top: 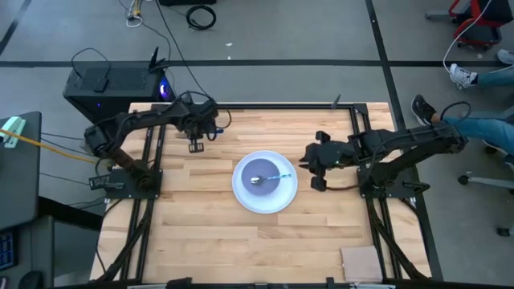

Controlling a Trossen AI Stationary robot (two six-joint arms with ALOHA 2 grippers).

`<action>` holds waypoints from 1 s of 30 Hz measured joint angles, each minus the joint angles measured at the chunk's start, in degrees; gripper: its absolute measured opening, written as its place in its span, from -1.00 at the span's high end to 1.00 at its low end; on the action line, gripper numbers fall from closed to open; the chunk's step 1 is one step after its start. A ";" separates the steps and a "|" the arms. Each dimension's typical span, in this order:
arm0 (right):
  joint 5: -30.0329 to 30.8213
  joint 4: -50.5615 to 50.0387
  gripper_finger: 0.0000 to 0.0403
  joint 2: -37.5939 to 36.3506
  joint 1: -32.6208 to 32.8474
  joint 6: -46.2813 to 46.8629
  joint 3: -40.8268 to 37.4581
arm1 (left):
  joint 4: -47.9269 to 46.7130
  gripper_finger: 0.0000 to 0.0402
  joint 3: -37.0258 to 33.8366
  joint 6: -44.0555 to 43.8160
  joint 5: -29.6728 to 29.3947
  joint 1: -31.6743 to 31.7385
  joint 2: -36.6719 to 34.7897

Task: Set table place
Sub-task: Put the fork on the right side of the plate

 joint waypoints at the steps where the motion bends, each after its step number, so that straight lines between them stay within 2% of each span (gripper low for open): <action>1: -0.02 0.13 0.53 0.06 -0.36 0.34 0.00 | 0.01 0.95 0.00 -0.27 -1.23 -1.32 -1.02; 6: -0.88 1.68 0.32 1.16 -2.36 2.37 0.00 | -0.03 0.95 0.09 -1.29 -7.89 -9.48 -5.23; 11: -6.56 5.19 0.16 3.48 -3.49 0.96 0.00 | 0.25 0.95 0.09 -2.29 -17.68 -18.99 -6.62; 17: -12.34 10.96 0.08 7.55 -3.53 -1.59 0.00 | 4.34 0.95 0.09 -2.96 -26.87 -29.64 -6.60; 20: -13.00 11.77 0.08 8.86 -3.93 -1.52 -0.02 | 7.96 0.95 0.09 -2.33 -31.02 -34.59 -6.60; 24: -14.35 13.21 0.07 10.40 -4.58 -2.18 -0.02 | 13.88 0.95 0.09 0.37 -32.67 -40.71 -6.60; 30: -16.34 17.14 0.05 12.93 -5.35 -3.07 -0.02 | 27.86 0.95 0.11 8.33 -35.08 -48.15 -6.06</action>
